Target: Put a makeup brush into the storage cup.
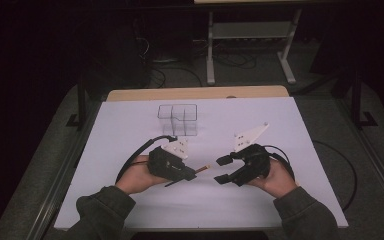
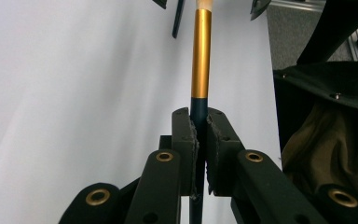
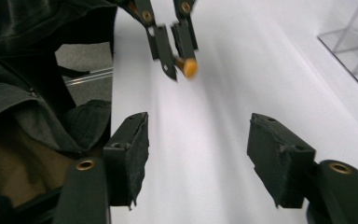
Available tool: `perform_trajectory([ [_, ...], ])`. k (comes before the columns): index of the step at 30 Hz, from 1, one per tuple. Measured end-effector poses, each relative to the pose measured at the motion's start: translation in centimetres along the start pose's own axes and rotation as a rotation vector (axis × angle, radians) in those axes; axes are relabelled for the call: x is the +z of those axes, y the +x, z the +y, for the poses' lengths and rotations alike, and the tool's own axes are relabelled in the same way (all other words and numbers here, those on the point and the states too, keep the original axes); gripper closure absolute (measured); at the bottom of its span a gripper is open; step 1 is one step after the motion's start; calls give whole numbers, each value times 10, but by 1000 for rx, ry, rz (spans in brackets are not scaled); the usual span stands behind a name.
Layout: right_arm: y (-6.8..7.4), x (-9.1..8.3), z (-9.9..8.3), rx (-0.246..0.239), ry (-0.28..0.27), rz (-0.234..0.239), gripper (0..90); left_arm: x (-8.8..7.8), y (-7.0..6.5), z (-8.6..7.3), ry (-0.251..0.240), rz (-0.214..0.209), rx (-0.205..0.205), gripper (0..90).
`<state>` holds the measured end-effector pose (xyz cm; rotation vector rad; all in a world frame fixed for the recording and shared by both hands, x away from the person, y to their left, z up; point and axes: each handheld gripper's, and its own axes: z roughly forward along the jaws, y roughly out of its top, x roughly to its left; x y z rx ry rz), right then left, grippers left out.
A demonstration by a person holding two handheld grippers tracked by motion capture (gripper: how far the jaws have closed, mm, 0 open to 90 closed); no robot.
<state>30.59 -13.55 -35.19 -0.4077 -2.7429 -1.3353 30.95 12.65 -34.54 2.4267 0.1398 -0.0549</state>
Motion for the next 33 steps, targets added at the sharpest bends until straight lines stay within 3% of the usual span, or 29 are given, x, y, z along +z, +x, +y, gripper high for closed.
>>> perform_trajectory([
  [10, -4, -13, -23, 63, -32, -51, 317, -9, 10, -3, -79, -3, -46, 832],
  [33, -6, -30, -60, 138, -58, -119, 276, -34, 32, -13, -206, 5, -133, 832],
])
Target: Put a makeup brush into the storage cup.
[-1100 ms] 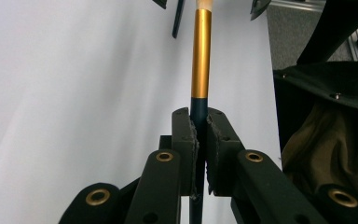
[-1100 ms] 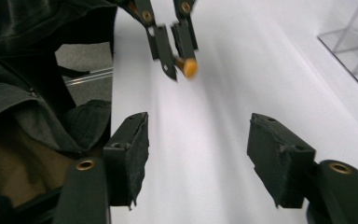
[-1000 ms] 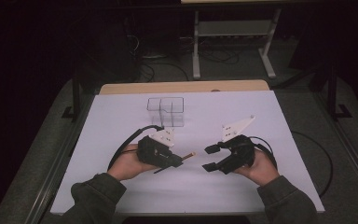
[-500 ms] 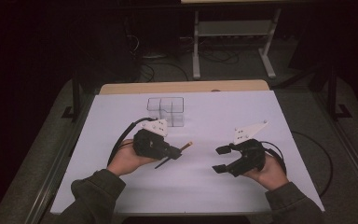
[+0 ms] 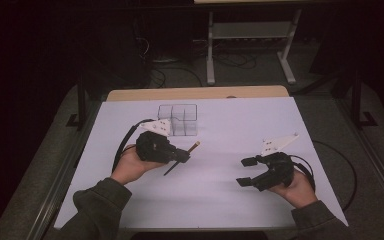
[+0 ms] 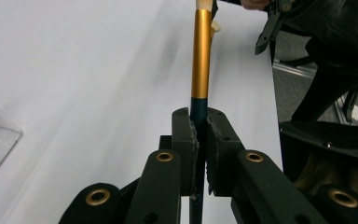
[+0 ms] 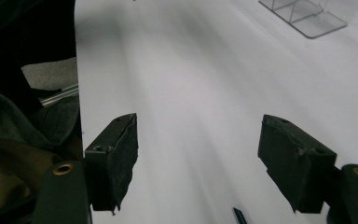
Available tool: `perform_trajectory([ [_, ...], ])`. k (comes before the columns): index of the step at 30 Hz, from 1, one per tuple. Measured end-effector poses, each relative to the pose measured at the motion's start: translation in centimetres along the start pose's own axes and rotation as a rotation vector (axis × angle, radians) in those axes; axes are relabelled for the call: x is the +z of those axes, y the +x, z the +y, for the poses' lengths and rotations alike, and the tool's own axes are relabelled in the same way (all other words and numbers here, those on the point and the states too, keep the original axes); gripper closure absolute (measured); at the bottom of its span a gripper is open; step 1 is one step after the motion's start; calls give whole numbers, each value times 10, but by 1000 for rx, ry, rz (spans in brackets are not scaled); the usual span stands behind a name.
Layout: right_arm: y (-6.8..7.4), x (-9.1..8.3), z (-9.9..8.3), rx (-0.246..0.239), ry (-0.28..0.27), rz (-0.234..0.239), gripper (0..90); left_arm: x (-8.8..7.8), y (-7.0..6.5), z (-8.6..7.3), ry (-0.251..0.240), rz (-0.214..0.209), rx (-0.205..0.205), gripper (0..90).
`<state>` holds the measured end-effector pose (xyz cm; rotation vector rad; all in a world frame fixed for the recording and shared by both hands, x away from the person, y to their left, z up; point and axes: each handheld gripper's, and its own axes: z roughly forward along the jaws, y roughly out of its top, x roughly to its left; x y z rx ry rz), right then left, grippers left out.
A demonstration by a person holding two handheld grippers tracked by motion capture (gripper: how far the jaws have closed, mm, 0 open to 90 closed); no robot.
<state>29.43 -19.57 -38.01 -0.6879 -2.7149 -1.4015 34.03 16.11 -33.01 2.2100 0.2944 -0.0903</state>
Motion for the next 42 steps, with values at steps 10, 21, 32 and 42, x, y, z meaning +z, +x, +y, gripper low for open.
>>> perform_trajectory([
  [10, -5, -9, -14, 31, -18, -35, 263, -13, 14, -1, -47, 13, -30, 832],
  [21, -9, -13, -24, 58, -26, -63, 246, -23, 28, 1, -101, 36, -69, 832],
  [32, -10, -10, -29, 77, -20, -59, 236, -28, 47, 1, -155, 41, -132, 832],
  [42, -14, -8, -32, 88, -14, -58, 229, -33, 62, 7, -199, 63, -147, 832],
])
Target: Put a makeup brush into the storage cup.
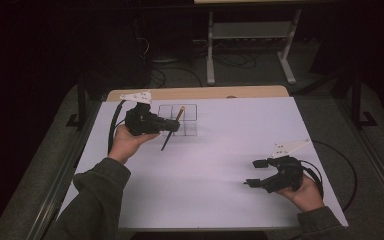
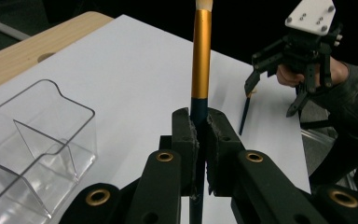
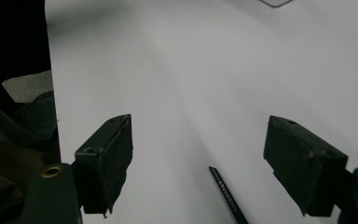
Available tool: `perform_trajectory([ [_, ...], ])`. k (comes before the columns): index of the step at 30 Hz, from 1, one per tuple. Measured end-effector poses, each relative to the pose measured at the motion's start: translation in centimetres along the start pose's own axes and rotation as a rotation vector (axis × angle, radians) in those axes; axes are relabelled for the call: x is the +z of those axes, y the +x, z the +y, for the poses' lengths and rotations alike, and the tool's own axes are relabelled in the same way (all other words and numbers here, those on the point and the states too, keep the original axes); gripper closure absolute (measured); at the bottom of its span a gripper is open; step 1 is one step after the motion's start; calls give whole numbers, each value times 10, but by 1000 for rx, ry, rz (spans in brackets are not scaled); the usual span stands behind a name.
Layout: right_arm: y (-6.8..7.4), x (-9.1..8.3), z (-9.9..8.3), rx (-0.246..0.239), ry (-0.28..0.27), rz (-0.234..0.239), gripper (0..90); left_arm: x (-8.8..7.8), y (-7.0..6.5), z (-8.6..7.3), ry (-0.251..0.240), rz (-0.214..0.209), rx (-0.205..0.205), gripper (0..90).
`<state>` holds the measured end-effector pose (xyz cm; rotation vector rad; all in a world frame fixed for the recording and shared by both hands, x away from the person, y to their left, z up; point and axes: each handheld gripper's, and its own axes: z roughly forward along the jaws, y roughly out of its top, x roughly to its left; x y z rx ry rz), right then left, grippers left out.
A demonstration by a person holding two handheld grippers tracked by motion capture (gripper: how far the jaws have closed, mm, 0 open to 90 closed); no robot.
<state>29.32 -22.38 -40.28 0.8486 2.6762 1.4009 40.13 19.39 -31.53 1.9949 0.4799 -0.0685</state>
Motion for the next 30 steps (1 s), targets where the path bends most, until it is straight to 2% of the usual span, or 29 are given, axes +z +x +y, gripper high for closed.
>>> perform_trajectory([
  [26, 0, -2, -1, 1, -5, 9, 226, 9, 42, 31, -37, 53, -19, 832],
  [30, 0, -3, -1, -2, -8, 12, 229, 11, 48, 35, -44, 55, -32, 832],
])
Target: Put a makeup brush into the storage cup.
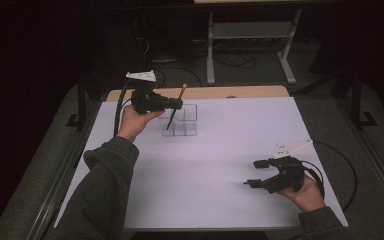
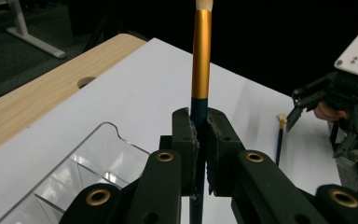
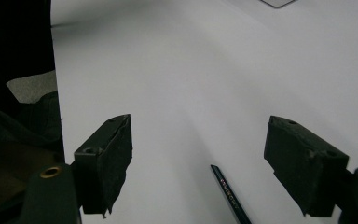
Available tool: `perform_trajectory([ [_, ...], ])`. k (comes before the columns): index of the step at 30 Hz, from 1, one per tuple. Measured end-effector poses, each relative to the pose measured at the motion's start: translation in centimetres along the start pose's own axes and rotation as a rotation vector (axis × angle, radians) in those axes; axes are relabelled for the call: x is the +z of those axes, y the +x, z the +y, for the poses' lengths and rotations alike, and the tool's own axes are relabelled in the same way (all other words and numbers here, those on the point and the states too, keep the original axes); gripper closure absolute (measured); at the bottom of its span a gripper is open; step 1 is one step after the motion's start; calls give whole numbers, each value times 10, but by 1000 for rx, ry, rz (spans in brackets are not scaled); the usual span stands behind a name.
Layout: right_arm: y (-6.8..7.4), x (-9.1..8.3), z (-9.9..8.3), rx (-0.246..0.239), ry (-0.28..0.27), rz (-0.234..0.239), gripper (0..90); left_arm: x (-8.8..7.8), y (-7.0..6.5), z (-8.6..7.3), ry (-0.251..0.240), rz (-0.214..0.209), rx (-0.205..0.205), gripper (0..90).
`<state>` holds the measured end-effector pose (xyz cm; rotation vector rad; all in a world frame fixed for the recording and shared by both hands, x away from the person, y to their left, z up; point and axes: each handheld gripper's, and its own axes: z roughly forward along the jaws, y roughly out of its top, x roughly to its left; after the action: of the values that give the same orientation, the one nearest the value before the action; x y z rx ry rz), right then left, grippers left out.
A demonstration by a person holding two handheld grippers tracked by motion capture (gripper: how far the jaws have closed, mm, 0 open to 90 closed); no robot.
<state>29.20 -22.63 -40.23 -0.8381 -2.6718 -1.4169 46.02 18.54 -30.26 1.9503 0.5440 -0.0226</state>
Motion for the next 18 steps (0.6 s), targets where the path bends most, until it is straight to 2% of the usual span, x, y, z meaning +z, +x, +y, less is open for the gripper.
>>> perform_trajectory([
  [6, -1, 0, 0, 4, -2, 0, 229, 6, 8, 6, -7, 13, 8, 832],
  [18, -2, 0, 0, 7, -2, 1, 229, 14, 27, 13, -49, 30, -33, 832],
])
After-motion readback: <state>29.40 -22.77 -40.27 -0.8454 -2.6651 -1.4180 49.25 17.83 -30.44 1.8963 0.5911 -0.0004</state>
